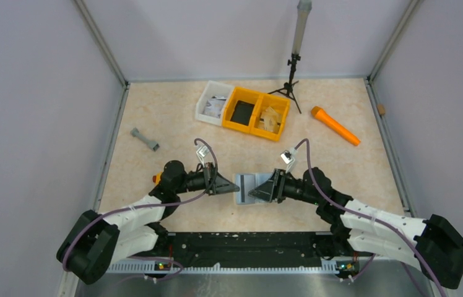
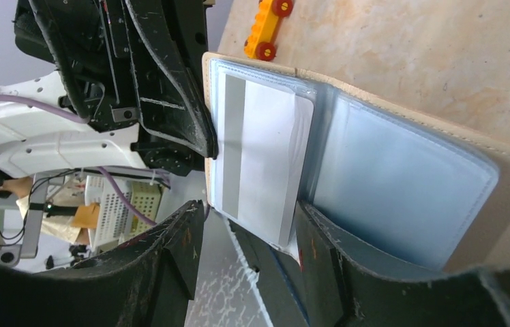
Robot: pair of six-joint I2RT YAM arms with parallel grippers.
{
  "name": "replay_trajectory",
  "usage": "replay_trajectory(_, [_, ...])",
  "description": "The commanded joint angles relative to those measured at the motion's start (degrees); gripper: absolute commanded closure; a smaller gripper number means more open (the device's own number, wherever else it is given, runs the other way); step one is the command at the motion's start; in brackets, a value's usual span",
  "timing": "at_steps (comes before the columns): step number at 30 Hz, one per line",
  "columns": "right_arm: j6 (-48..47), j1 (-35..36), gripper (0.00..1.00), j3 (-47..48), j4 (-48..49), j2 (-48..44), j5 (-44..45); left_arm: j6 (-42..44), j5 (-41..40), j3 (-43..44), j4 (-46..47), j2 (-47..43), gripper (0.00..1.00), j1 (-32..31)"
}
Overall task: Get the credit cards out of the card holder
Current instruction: Remove the credit card from the card holder.
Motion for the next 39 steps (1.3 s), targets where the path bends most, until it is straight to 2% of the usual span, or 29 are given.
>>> replay_trajectory(1, [1.3,-0.6,0.46,0.3,5.3,0.6,-2.5,-2.4,3.1,-0.3,6.9,-2.3,1.00,-0.2])
replay_trajectory(6, [2.7,-0.7,0.47,-0.8,10.4,1.1,-4.3,-3.2,3.9,-0.5,8.5,-2.5,1.00,-0.2])
replay_trajectory(13, [5.1,-1.0,0.71,-3.4,20.5,0.2,-5.2,-2.7,4.1,-1.6,9.3,-1.6,1.00,-0.2])
replay_trajectory(21, [7.1,-1.1,0.75,-5.3,30.8,-0.7,-6.4,-3.1,4.3,-1.9,9.9,-2.2,1.00,-0.2])
replay_trajectory(29, [8.6,-1.1,0.84,-5.8,34.4,-0.6,-6.5,-3.5,4.0,-2.3,10.3,-3.0,1.00,-0.2])
replay_trajectory(32, [8.5,-1.2,0.91,-5.6,34.7,-0.4,-6.6,-3.6,4.1,-2.4,10.4,-3.0,0.99,-0.2])
replay_trajectory(34, [8.4,-1.2,0.95,-5.4,34.3,-0.5,-6.4,-3.6,4.2,-2.3,10.3,-2.8,0.93,-0.2])
replay_trajectory(37, [7.7,-1.2,1.00,-5.0,31.7,-0.8,-5.9,-3.6,4.3,-2.3,10.3,-2.8,0.67,-0.2])
replay_trajectory(39, [7.1,-1.2,1.00,-4.4,29.6,-0.9,-5.7,-3.3,4.2,-2.4,9.8,-3.0,0.56,-0.2])
